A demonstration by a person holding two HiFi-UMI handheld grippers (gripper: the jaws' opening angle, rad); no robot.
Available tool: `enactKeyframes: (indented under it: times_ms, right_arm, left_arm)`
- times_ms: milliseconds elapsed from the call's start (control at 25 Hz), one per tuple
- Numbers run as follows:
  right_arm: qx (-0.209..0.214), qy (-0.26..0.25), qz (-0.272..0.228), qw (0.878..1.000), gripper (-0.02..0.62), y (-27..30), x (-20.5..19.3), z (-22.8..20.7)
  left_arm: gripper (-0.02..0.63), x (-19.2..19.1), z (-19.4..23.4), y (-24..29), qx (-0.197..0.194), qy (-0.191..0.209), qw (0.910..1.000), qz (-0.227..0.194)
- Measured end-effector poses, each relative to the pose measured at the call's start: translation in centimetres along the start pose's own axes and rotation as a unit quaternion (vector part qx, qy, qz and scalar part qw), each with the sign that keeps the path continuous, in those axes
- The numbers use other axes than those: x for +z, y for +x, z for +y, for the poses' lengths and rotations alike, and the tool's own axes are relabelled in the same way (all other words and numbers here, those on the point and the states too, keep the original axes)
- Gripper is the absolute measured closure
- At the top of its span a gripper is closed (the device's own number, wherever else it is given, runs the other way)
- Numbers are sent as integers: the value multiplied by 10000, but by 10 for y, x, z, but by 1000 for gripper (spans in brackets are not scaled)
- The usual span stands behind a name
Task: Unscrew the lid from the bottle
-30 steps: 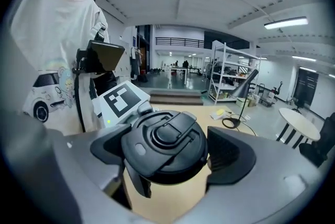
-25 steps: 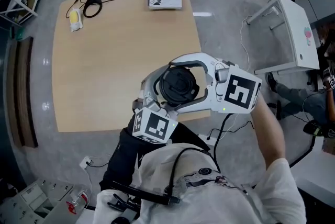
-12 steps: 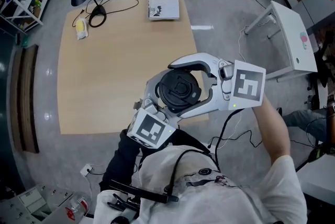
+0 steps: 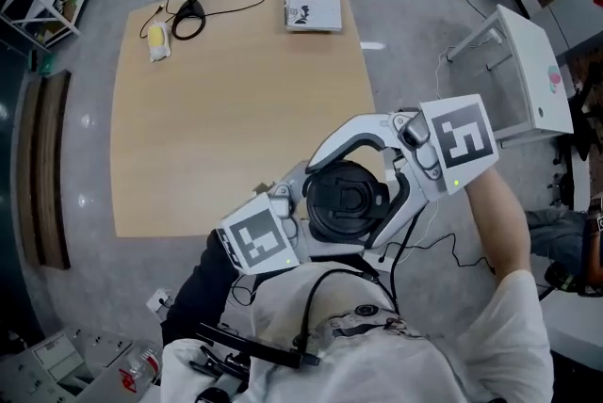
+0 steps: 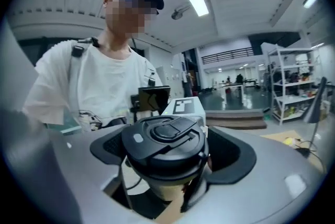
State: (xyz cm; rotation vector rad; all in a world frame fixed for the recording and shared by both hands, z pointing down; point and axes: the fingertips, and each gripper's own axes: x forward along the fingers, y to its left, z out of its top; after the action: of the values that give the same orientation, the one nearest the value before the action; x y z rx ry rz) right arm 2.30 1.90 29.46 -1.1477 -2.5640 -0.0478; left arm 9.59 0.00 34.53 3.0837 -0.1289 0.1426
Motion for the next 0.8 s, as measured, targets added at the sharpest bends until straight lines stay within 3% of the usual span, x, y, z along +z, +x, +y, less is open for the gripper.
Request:
enactKeyframes:
  times_ms: [80,120,160,240,320,400,440,480,520,560,640,720,800]
  right_arm:
    - [467,132,-7,9988,132,7,5,2]
    - [401,240,42,9989,130,8,5,-3]
    - [75,352,150,9992,119,7,3,-12]
    - [-1165,525,431,9909,55,0,-6,-39]
    - [-2586,760,476,9618,55,-9,-12,-65]
    - [-3581,1002,230,9280,55,-9,-12,-85]
    - [-3819,1009,92,9186,57,-5,-9,-93]
    - [-3869,924,-36,9175,60,2,-4,-99]
    - [-3746,778,-122,9239,105,9,2,-102]
    - [-3479,587,-111,9356,122,17,5,-101]
    - [-2615,121,222,9649,123,32,6,-84]
    - [-1476,-238,514,9874,122,46,7,-53]
    - [-381,-348,527,9973,121,57,16,-27]
  left_arm:
    - [144,4,-9,-5,-208,-182,9996,-110]
    - [146,3,-5,-10,-95,-227,9996,-114]
    - [147,-1,3,-15,165,-242,9996,-60]
    - [147,-14,29,-32,1103,-205,9936,163]
    - [147,-26,63,-56,2376,-78,9705,413]
    - [147,-33,87,-78,3414,177,9367,757]
    - [147,-35,93,-85,3723,338,9226,947]
    - [147,-36,96,-88,3881,485,9137,1101]
    - [147,-36,95,-88,3886,586,9119,1183]
    - [147,-36,91,-86,3739,630,9179,1172]
    - [147,-32,68,-77,2959,626,9486,929]
    - [147,-25,29,-65,1677,558,9826,566]
    - [147,-15,-7,-56,532,385,9976,215]
